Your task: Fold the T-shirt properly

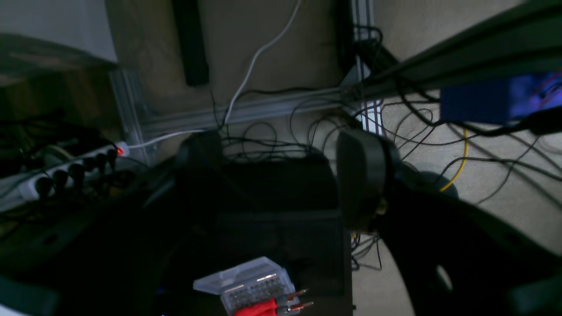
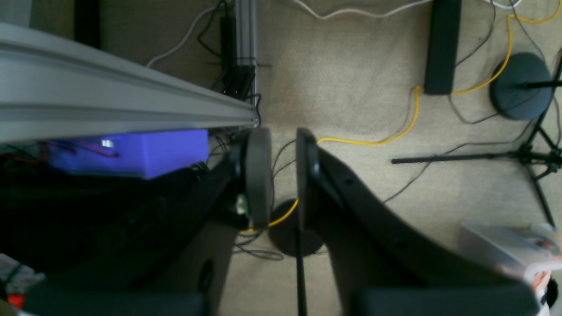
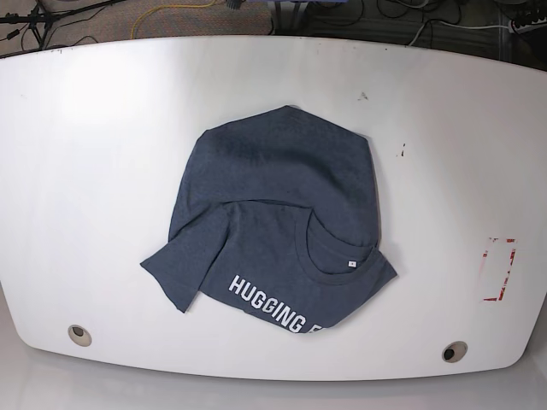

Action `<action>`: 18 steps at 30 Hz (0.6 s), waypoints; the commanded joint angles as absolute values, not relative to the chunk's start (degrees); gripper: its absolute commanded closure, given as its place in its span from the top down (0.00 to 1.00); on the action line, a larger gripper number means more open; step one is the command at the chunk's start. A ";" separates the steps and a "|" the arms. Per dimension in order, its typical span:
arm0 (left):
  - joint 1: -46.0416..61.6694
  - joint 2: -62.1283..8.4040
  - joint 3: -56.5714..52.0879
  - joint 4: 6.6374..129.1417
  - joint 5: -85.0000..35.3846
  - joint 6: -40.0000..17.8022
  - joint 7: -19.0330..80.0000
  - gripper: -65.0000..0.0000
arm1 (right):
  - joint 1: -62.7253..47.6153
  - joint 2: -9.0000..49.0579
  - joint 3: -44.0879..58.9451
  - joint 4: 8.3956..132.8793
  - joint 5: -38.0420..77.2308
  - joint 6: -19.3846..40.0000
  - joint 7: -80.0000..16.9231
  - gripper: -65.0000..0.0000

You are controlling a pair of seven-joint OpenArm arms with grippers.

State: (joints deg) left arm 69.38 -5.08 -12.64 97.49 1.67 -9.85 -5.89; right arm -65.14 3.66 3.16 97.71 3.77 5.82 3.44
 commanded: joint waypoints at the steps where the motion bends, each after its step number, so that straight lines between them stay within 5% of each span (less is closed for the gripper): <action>1: 71.61 -5.01 -13.22 100.81 1.12 -9.58 -7.18 0.58 | -67.47 3.71 3.32 100.64 3.96 5.66 4.64 0.15; 18: 73.90 -4.85 -14.55 110.33 0.57 -9.27 -6.68 0.59 | -71.59 2.51 4.12 111.36 3.46 6.14 4.79 0.15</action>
